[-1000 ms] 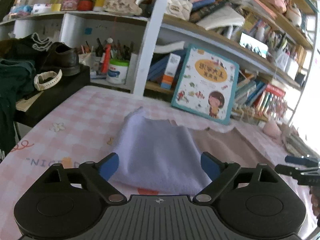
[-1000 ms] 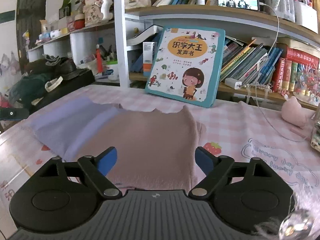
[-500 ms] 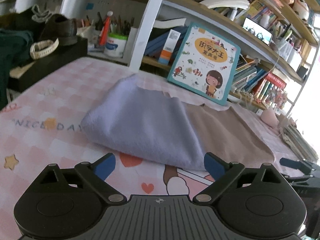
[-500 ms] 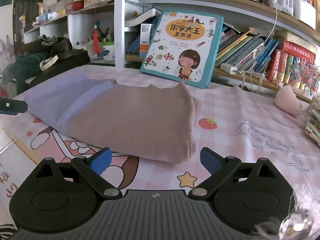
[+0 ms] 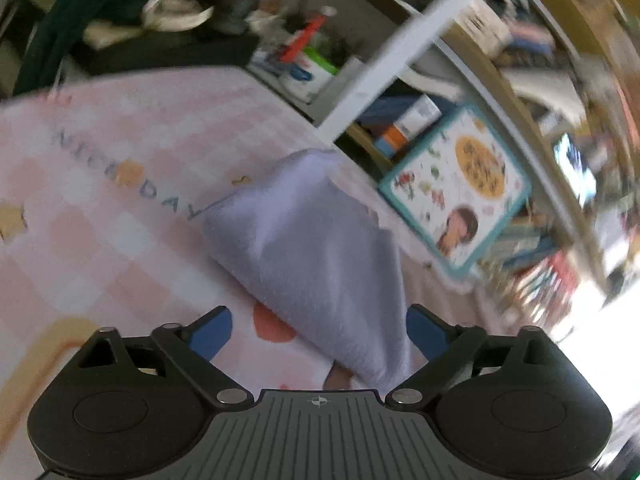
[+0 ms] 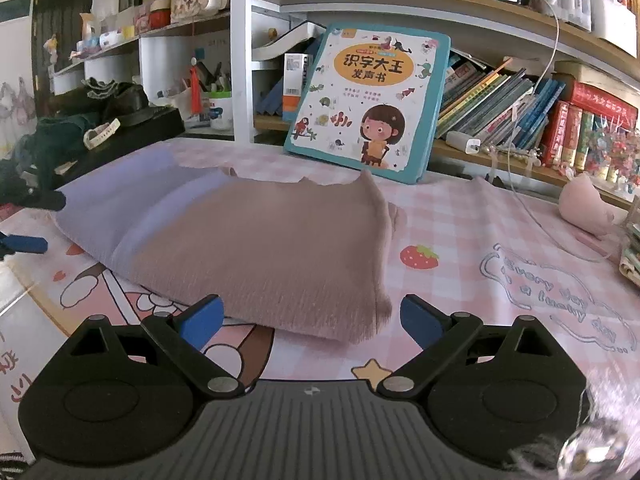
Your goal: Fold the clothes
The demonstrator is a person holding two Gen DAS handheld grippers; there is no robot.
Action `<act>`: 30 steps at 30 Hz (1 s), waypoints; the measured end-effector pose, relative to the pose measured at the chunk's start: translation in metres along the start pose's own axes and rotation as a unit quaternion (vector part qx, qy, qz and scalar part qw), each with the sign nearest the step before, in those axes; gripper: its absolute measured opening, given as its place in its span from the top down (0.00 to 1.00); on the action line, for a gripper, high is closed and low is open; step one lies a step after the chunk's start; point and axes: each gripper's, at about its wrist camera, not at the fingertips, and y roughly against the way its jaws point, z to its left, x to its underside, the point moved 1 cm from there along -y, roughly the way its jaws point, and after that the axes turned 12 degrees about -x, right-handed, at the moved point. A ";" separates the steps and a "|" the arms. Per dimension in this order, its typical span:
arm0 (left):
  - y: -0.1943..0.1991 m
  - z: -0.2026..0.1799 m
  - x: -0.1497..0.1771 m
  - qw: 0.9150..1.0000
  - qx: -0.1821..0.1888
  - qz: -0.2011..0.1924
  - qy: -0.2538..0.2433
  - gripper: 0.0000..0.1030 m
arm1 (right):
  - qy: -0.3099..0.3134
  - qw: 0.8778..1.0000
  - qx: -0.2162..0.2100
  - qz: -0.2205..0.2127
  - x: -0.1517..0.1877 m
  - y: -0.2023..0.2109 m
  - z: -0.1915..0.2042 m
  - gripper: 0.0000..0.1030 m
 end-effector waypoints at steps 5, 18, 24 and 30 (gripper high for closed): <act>-0.016 0.021 -0.004 0.993 0.006 0.015 0.115 0.53 | -0.006 1.000 0.003 -0.008 -0.007 0.001 -0.007 0.07; -0.029 0.025 -0.013 0.985 -0.017 -0.016 0.172 0.52 | -0.032 0.999 0.034 -0.003 -0.020 -0.020 -0.036 0.16; -0.031 0.025 -0.015 0.984 -0.018 -0.024 0.176 0.56 | -0.044 0.998 0.038 0.010 -0.019 -0.032 -0.044 0.30; -0.035 0.031 -0.015 0.983 -0.019 -0.022 0.184 0.77 | -0.082 0.996 -0.003 0.028 -0.015 -0.042 -0.052 0.68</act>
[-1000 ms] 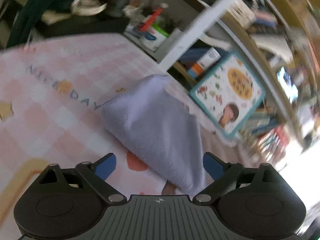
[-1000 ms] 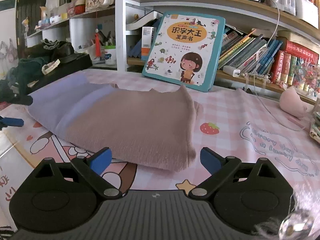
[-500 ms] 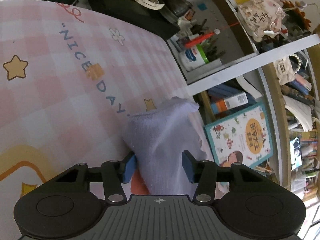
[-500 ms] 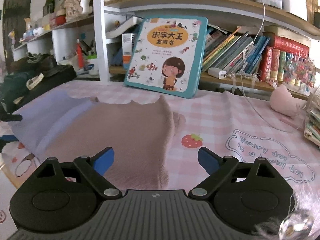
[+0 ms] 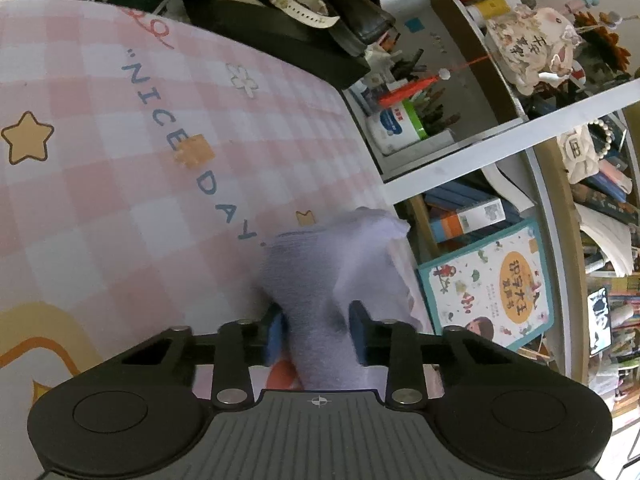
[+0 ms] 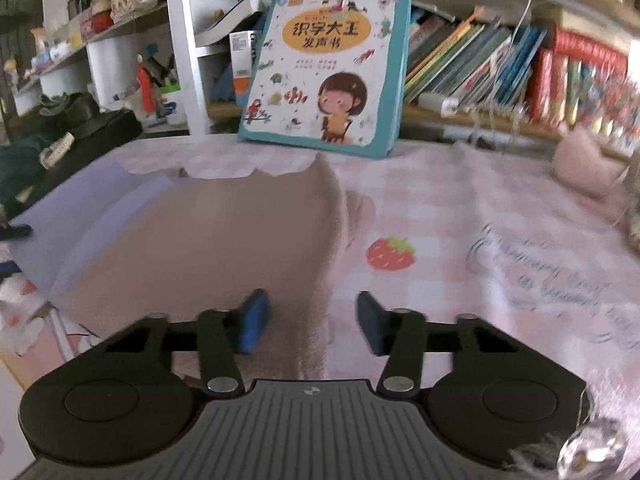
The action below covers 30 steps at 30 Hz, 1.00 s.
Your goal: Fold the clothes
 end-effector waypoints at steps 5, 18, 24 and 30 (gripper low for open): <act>0.026 -0.032 0.012 0.989 0.023 -0.070 -0.130 0.87 | -0.006 1.000 -0.010 0.004 -0.001 -0.002 0.001 0.71; -0.003 -0.018 -0.003 0.997 0.014 0.000 -0.072 0.65 | -0.019 1.000 -0.017 0.011 -0.003 -0.004 -0.002 0.71; -0.016 -0.022 0.000 0.997 0.009 -0.010 -0.075 0.67 | -0.018 1.000 -0.019 0.013 -0.004 -0.005 -0.001 0.71; -0.003 -0.030 0.000 0.992 0.036 -0.033 -0.117 0.92 | -0.026 0.999 -0.016 0.010 -0.004 -0.006 0.000 0.72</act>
